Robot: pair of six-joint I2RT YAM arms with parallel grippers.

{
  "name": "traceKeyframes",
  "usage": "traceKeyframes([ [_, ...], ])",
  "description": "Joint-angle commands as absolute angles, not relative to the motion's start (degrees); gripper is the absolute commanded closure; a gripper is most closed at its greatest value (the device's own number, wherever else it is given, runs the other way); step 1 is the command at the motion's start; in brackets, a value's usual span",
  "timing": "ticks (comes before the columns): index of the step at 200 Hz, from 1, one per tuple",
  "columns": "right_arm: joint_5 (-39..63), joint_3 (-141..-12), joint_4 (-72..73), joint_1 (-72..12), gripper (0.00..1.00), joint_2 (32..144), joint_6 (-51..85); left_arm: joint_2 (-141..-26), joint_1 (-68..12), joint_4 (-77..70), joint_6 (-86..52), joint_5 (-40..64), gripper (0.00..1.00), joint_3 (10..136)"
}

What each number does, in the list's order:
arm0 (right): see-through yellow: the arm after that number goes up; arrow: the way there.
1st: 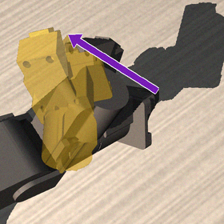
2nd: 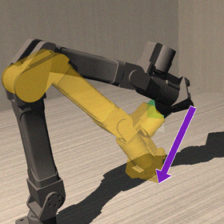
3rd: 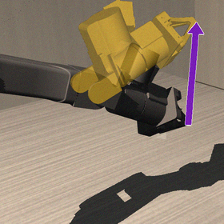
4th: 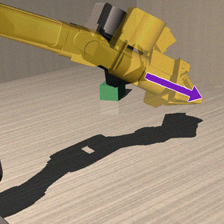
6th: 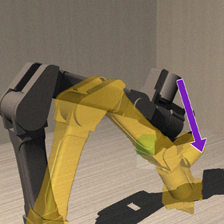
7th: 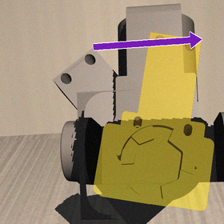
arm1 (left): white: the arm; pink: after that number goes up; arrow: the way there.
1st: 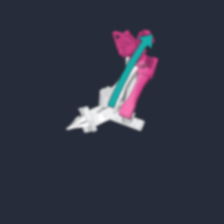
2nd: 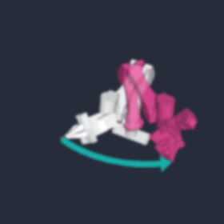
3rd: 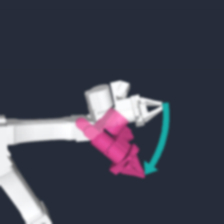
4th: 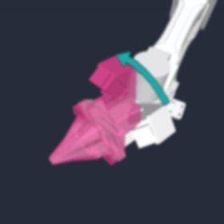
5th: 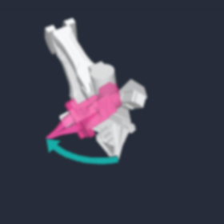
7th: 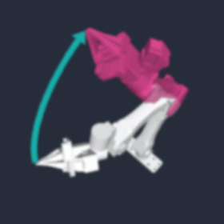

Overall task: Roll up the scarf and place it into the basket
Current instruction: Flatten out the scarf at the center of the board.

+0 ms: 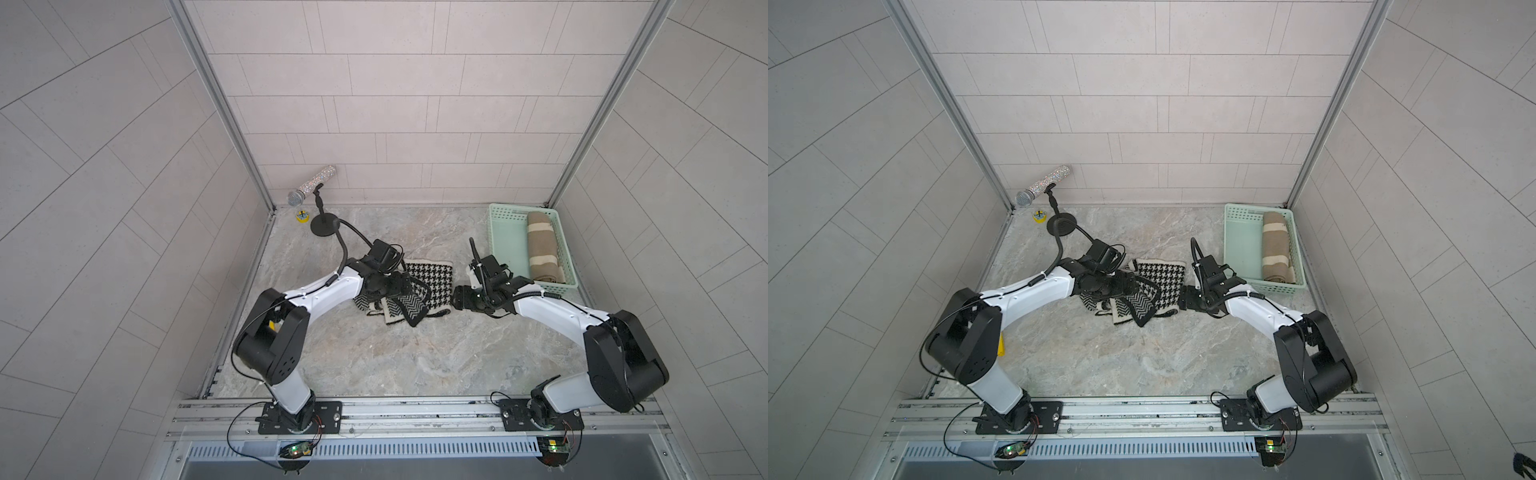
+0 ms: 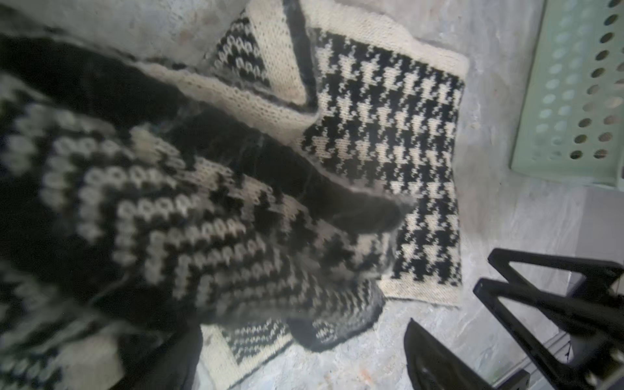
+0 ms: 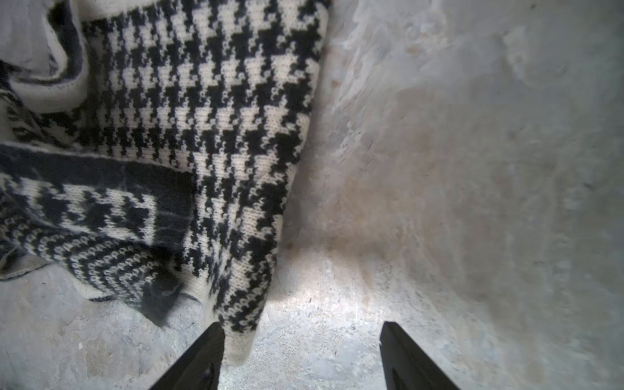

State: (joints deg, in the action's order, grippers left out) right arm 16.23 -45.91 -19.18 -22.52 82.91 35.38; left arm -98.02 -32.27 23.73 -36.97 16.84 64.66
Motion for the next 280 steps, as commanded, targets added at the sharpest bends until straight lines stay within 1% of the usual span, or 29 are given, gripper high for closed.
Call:
traceKeyframes([
  [1, 18.84, -44.6, -13.18, -22.94, 0.23, 83.09, 39.27, -100.51, -32.11, 23.41, -37.48, 14.62, 0.01, 68.22],
  [36, 21.2, -44.55, -8.78, -23.21, 0.24, 86.75, 40.91, -103.65, -32.15, 25.96, -36.49, 10.77, 0.01, 70.76],
  [71, 23.16, -44.74, -4.66, -23.8, 0.33, 91.61, 41.89, -104.38, -32.33, 26.25, -36.46, 11.24, 0.01, 72.36],
  [82, 23.59, -44.65, -3.09, -24.01, 0.39, 92.97, 42.1, -103.56, -32.65, 26.4, -36.62, 11.52, 0.01, 72.59],
  [89, 23.79, -44.49, -2.14, -24.11, 0.45, 93.73, 42.3, -102.69, -32.7, 26.45, -36.74, 11.47, 0.01, 72.76],
  [101, 24.37, -44.22, -0.75, -24.09, 0.58, 94.95, 42.92, -101.42, -32.94, 26.69, -36.89, 10.73, 0.0, 73.05],
  [112, 25.14, -43.78, 0.62, -24.08, 0.68, 95.85, 43.58, -100.9, -33.1, 27.4, -36.49, 9.16, 0.0, 73.76],
  [119, 25.52, -43.61, 1.31, -24.26, 0.73, 96.23, 43.96, -101.4, -33.32, 28.46, -35.88, 7.65, 0.0, 74.66],
  [126, 25.65, -43.58, 1.65, -24.45, 0.76, 96.53, 44.19, -102.27, -33.46, 30.01, -35.19, 6.35, 0.0, 75.8],
  [140, 25.75, -43.68, 1.58, -24.91, 0.78, 96.85, 44.07, -104.92, -33.66, 32.69, -34.38, 4.46, 0.0, 77.86],
  [184, 25.25, -43.59, 0.38, -25.75, 0.79, 96.86, 42.9, -111.23, -34.9, 36.7, -32.91, 0.41, 0.0, 83.67],
  [231, 25.23, -43.59, 0.11, -25.84, 0.94, 97.07, 42.28, -117.97, -36.61, 41.63, -30.83, -3.47, 0.0, 90.33],
  [243, 25.06, -43.58, -0.27, -25.84, 1.0, 96.93, 42.11, -119.46, -36.72, 42.25, -30.46, -3.79, 0.0, 91.02],
  [248, 24.82, -43.59, -0.54, -25.83, 1.0, 96.72, 42.02, -120.08, -36.74, 42.48, -30.23, -3.88, 0.03, 91.26],
  [252, 24.58, -43.59, -0.88, -25.8, 1.0, 96.58, 41.95, -120.47, -36.74, 42.72, -30.15, -4.11, 0.07, 91.46],
  [256, 24.27, -43.59, -1.17, -25.82, 1.0, 96.32, 41.86, -120.77, -36.74, 42.98, -29.81, -4.21, 0.16, 91.68],
  [264, 23.49, -43.51, -1.85, -25.77, 1.0, 95.65, 41.62, -121.09, -36.65, 43.65, -29.21, -4.26, 0.36, 92.26],
  [271, 22.65, -43.38, -2.77, -25.69, 1.0, 94.94, 41.37, -120.71, -36.44, 43.75, -28.72, -3.66, 0.51, 92.37],
  [280, 20.95, -43.34, -4.47, -25.48, 1.0, 93.76, 40.9, -119.29, -35.93, 43.09, -28.57, -1.99, 0.74, 91.93],
])
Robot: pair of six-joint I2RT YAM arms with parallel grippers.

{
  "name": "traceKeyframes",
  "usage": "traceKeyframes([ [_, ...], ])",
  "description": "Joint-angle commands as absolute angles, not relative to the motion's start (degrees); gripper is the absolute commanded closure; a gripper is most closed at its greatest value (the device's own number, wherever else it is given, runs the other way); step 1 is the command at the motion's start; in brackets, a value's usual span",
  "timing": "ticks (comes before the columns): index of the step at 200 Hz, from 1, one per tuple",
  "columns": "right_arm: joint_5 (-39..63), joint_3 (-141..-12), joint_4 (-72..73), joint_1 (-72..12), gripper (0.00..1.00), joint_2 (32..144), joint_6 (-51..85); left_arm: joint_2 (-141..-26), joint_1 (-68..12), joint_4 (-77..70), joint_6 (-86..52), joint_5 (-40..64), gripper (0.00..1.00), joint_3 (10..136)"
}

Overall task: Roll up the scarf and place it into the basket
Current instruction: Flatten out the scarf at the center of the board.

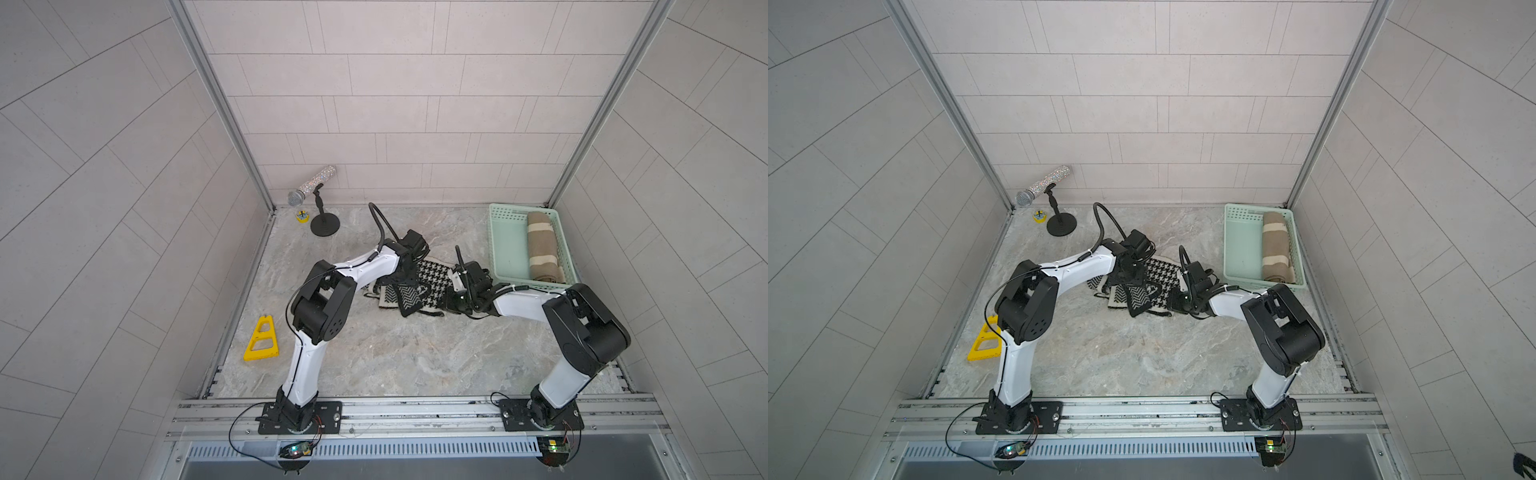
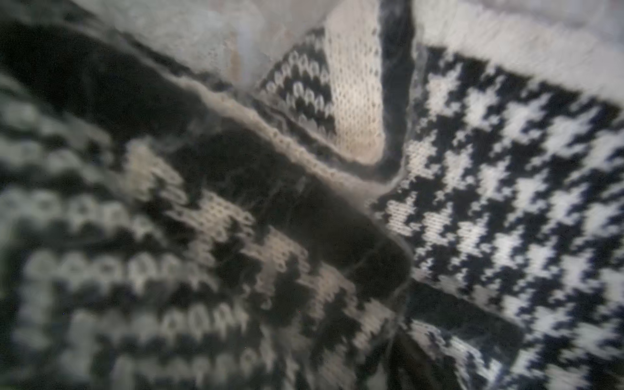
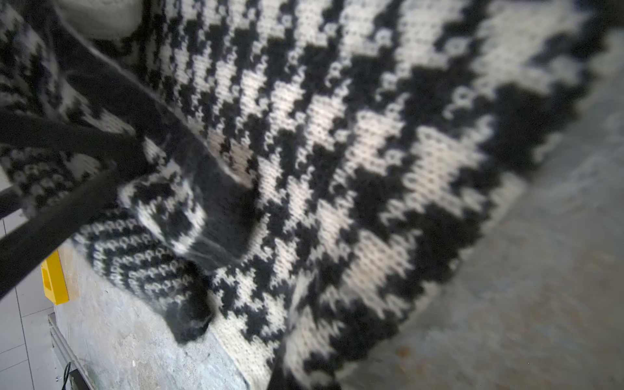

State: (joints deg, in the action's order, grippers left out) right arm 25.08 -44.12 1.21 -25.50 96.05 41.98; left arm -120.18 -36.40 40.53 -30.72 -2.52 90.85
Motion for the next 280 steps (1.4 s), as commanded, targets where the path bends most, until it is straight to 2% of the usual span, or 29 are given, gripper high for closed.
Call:
traceKeyframes([
  [1, 20.8, -43.34, -4.65, -25.44, 1.0, 93.64, 40.84, -119.06, -35.85, 42.99, -28.57, -1.74, 0.76, 91.8],
  [10, 19.02, -43.16, -6.48, -25.08, 1.0, 92.26, 40.16, -116.54, -35.03, 41.98, -28.57, 0.36, 0.89, 90.88],
  [20, 16.89, -43.07, -9.14, -24.21, 1.0, 90.74, 39.27, -112.9, -34.05, 41.49, -28.48, 2.38, 0.98, 89.76],
  [60, 12.12, -42.19, -18.9, -19.09, 1.0, 83.96, 34.9, -96.14, -25.74, 41.28, -26.81, 10.09, 0.96, 82.64],
  [98, 8.6, -43.0, -29.05, -17.45, 1.0, 77.16, 30.71, -88.09, -12.62, 37.48, -27.46, 20.14, 0.78, 69.61],
  [107, 7.95, -43.52, -31.47, -17.4, 1.0, 75.98, 29.8, -87.59, -9.01, 35.12, -28.23, 23.6, 0.64, 66.37],
  [118, 6.87, -43.83, -33.98, -17.31, 1.0, 74.58, 29.33, -87.26, -4.5, 31.03, -30.58, 26.26, 0.39, 62.49],
  [130, 5.94, -44.18, -36.37, -17.23, 1.0, 73.78, 28.37, -86.89, -0.18, 27.25, -33.08, 28.28, 0.25, 59.1],
  [144, 5.54, -44.13, -38.67, -17.23, 1.0, 73.26, 27.2, -85.18, 3.6, 22.33, -37.1, 29.24, 0.19, 54.91],
  [163, 4.7, -43.69, -40.86, -17.23, 1.0, 72.25, 26.48, -82.29, 7.64, 18.32, -39.86, 29.88, 0.17, 51.31],
  [188, 3.8, -43.42, -43.54, -17.23, 1.0, 70.14, 26.02, -79.2, 8.09, 27.42, -34.17, 25.41, 0.16, 54.86],
  [207, 3.74, -43.6, -44.82, -17.23, 1.0, 68.79, 25.73, -75.88, 8.06, 32.4, -31.37, 23.73, 0.07, 56.57],
  [228, 4.04, -45.09, -46.72, -17.23, 1.0, 67.93, 25.4, -71.95, 7.61, 38.44, -28.02, 22.8, 0.07, 57.99],
  [240, 4.3, -46.19, -48.11, -17.23, 1.0, 67.19, 25.01, -70.09, 6.86, 41.38, -26.41, 22.91, 0.11, 57.91],
  [258, 4.92, -48.12, -50.65, -17.23, 1.0, 65.43, 24.87, -67.87, 5.38, 42.6, -26.5, 25.24, 0.28, 55.16],
  [270, 5.77, -49.1, -51.85, -17.23, 1.0, 63.86, 24.8, -67.08, 4.66, 40.3, -28.59, 27.93, 0.32, 51.47],
  [280, 5.34, -50.19, -52.73, -17.23, 1.0, 62.45, 24.52, -67.19, 4.09, 36.59, -30.92, 31.21, 0.44, 47.95],
])
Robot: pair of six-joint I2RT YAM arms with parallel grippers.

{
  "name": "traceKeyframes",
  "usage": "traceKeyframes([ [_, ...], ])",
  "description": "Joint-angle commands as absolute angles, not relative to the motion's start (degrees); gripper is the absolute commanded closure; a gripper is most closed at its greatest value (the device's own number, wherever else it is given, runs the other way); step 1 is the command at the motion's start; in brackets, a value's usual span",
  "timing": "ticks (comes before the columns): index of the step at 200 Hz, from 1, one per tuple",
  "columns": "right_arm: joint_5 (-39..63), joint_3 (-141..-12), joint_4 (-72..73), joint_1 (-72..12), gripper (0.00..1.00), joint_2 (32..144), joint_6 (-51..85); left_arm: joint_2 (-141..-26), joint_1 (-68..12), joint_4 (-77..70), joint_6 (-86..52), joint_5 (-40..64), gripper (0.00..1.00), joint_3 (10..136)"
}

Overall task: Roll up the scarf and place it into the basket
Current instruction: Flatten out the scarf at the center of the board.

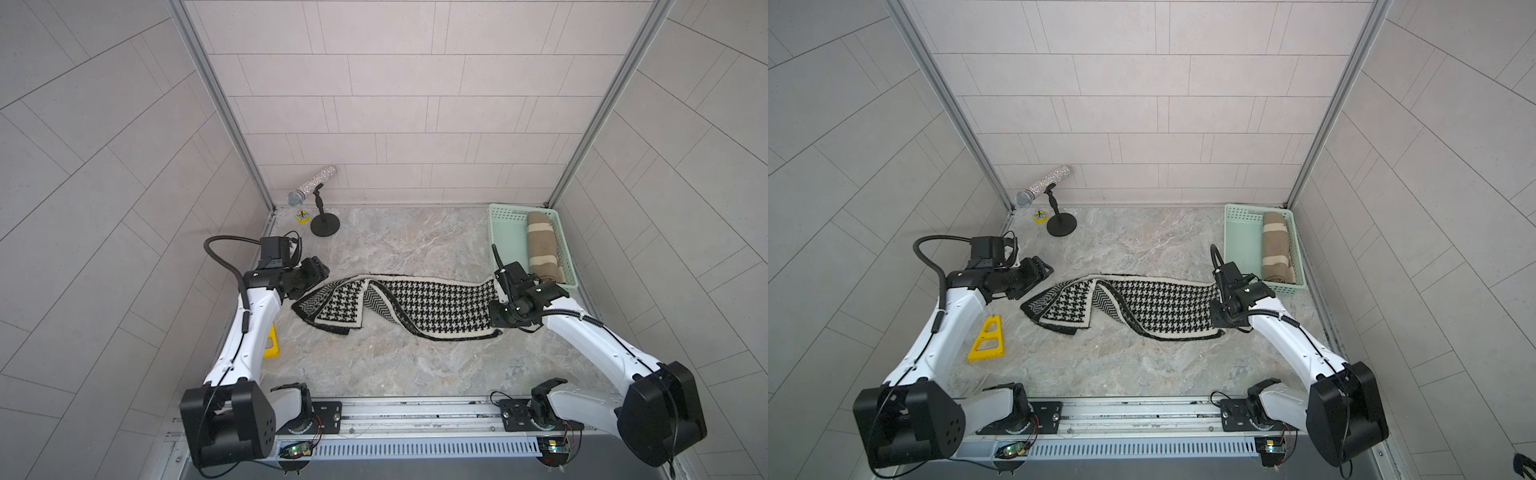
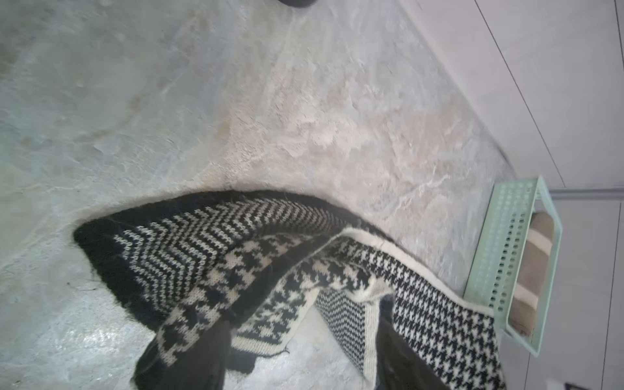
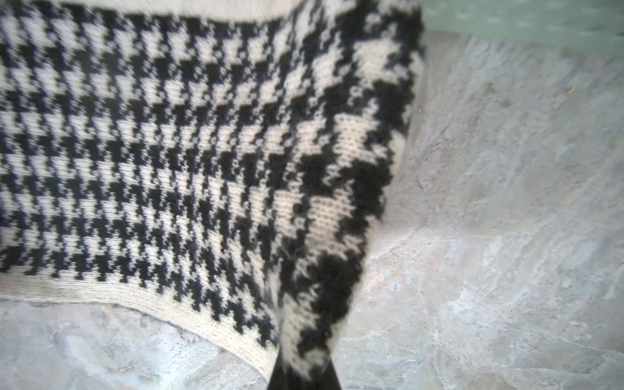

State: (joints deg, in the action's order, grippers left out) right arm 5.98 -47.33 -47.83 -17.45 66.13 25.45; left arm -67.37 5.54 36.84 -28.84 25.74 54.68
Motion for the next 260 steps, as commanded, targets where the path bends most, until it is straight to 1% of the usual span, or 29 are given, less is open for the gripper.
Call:
traceKeyframes([
  [1, 5.17, -50.27, -52.82, -17.23, 1.0, 62.34, 24.48, -67.26, 4.02, 36.22, -31.15, 31.38, 0.46, 47.57],
  [9, 3.81, -50.9, -53.25, -17.23, 1.0, 61.18, 24.28, -67.78, 3.3, 33.59, -32.94, 34.17, 0.55, 45.54],
  [13, 3.09, -51.11, -53.31, -17.16, 1.0, 60.55, 23.98, -67.97, 2.76, 32.48, -33.74, 35.06, 0.57, 44.75],
  [26, 0.73, -51.86, -53.69, -16.9, 1.0, 58.61, 24.31, -67.99, 0.14, 30.63, -35.27, 35.46, 0.57, 43.74],
  [45, 0.93, -53.51, -54.63, -16.08, 1.0, 57.22, 24.7, -67.81, -3.78, 30.45, -36.26, 34.51, 0.58, 43.86],
  [66, -0.39, -56.26, -56.72, -16.0, 1.0, 56.89, 23.62, -69.05, -5.75, 29.45, -36.73, 33.12, 0.58, 42.78],
  [90, -3.97, -59.67, -59.76, -16.0, 1.0, 56.67, 22.09, -73.57, -5.41, 25.17, -37.0, 28.39, 0.6, 40.89],
  [116, -5.61, -60.4, -61.29, -15.34, 1.0, 56.42, 21.27, -82.08, -4.24, 20.38, -37.17, 24.31, 0.62, 42.39],
  [140, -5.71, -59.37, -61.78, -14.47, 1.0, 55.61, 21.01, -91.56, -1.46, 17.68, -36.82, 24.3, 0.63, 46.86],
  [162, -5.52, -58.65, -62.06, -13.64, 1.0, 55.15, 20.53, -97.33, 1.13, 14.75, -38.11, 25.02, 0.63, 50.27],
  [195, 0.88, -58.66, -60.94, -13.78, 1.0, 55.52, 18.76, -104.84, 1.75, 17.12, -36.83, 21.88, 0.62, 59.74],
  [222, 5.85, -57.62, -58.34, -16.1, 1.0, 56.46, 21.65, -110.82, 3.32, 16.7, -37.53, 24.78, 0.6, 67.75],
  [239, 7.96, -54.04, -55.11, -18.81, 1.0, 56.4, 25.82, -111.03, 3.82, 18.95, -36.79, 24.73, 0.54, 72.33],
  [260, 6.13, -48.77, -53.75, -22.83, 1.0, 56.54, 32.81, -109.09, 3.95, 22.16, -35.44, 25.68, 0.44, 76.64],
])
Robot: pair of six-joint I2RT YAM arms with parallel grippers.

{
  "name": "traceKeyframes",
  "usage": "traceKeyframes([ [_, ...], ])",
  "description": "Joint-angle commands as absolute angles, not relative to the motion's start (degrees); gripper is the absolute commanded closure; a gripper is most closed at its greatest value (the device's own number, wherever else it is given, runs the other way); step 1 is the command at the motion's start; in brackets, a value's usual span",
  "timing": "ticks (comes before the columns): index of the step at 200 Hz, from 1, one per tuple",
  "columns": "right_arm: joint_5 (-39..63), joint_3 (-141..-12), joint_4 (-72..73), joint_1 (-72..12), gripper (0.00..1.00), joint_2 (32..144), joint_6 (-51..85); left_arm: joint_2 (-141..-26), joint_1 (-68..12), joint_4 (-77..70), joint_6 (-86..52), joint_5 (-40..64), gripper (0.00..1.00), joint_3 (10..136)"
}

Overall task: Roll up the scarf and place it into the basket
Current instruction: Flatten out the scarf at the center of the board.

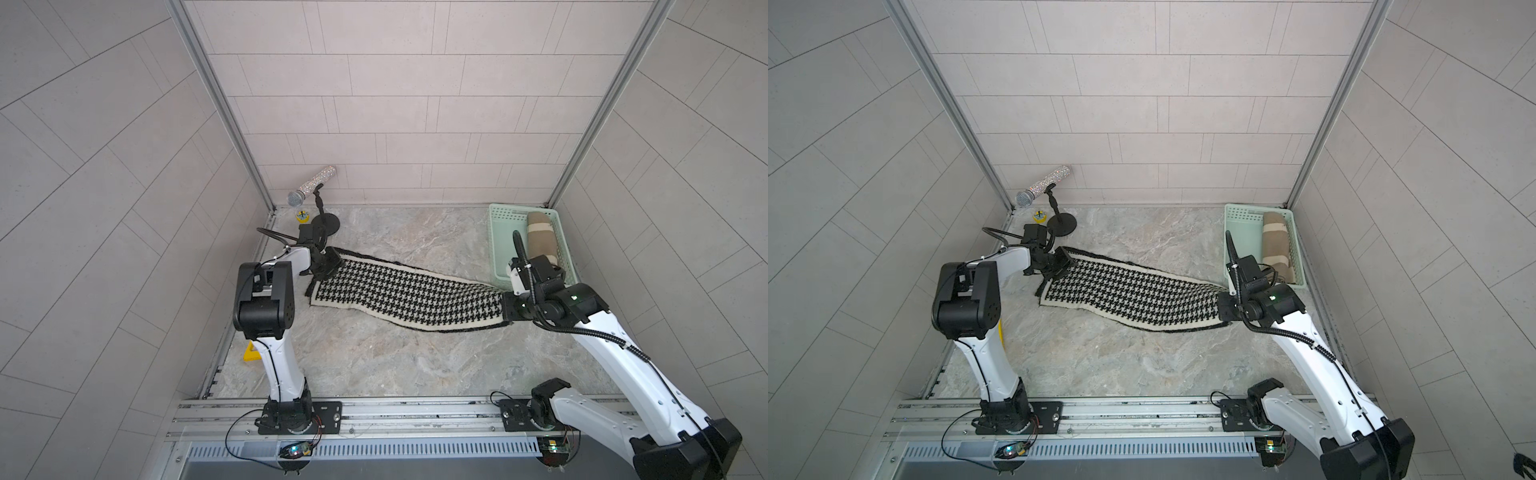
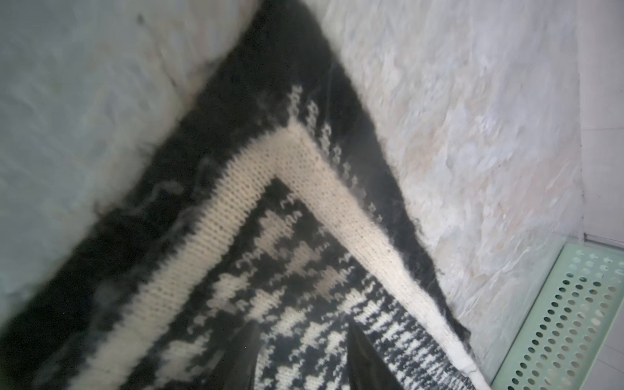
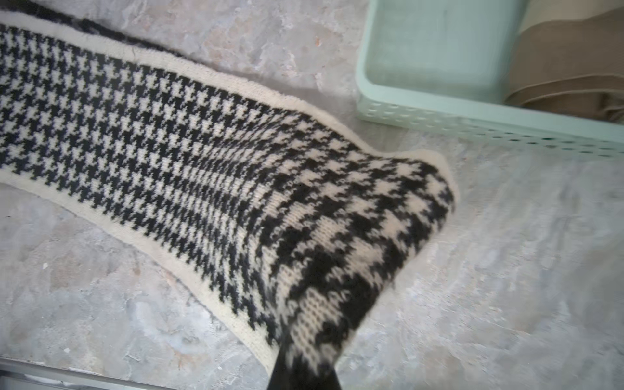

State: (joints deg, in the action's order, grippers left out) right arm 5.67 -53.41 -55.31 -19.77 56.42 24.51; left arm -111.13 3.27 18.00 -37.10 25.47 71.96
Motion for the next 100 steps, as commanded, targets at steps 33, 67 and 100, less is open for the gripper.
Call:
traceKeyframes([
  [33, 6.09, -40.14, -53.09, -23.38, 0.7, 53.42, 39.3, -103.34, 3.59, 24.22, -34.59, 28.2, 0.29, 76.72],
  [67, -4.16, -37.43, -51.9, -21.15, 0.42, 46.76, 40.94, -96.76, -1.27, 28.3, -30.16, 27.34, 0.28, 73.47],
  [100, 2.58, -36.41, -46.06, -4.67, 0.34, 45.59, 37.34, -92.42, -6.54, 26.78, -31.05, 25.55, 0.35, 64.86],
])
